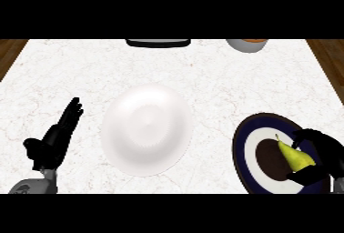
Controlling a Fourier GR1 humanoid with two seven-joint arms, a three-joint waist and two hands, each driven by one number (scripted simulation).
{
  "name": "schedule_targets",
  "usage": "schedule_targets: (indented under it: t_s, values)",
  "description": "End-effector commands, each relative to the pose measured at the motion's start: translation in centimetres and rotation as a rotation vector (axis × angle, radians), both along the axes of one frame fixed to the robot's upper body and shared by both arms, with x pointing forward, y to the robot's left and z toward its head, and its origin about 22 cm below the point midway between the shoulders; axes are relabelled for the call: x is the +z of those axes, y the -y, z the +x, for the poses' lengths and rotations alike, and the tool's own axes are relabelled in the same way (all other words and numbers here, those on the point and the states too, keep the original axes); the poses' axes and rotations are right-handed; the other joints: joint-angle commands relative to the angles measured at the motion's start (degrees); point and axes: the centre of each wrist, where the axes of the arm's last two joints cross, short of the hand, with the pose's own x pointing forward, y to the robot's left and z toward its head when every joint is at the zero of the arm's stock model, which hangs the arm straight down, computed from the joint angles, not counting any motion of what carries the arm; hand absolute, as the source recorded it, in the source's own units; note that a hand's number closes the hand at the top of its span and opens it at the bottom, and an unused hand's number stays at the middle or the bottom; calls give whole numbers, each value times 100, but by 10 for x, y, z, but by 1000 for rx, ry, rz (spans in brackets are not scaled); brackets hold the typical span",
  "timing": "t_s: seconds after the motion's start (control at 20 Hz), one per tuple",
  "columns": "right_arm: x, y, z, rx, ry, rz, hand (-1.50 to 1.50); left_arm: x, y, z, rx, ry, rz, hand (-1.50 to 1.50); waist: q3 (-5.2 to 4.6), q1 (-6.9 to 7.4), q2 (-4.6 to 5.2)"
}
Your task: Pick the pear from the plate and place it in the plate
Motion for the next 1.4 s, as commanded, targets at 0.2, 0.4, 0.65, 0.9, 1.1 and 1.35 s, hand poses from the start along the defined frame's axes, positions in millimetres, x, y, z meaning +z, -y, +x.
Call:
schedule_targets:
  t_s: [0.2,0.4,0.65,0.9,1.1,1.35]
  values:
    - [0,-39,-12,174,50,-29,150,7,-6,-8,-8,-11,-12,0,75,35,27]
    - [1,-60,-33,216,215,-93,150,12,4,1,22,8,-5,0,76,-14,18]
    - [42,-73,-52,262,297,-58,150,10,4,-4,9,2,0,0,73,-24,22]
    - [81,-94,-78,298,438,-57,150,0,4,-8,10,-7,7,0,72,-40,21]
    - [107,-100,-89,294,581,-23,150,2,-2,-1,8,1,-7,0,73,-51,25]
    - [135,-132,-80,293,695,-41,150,10,-13,6,-1,7,-5,0,73,15,37]
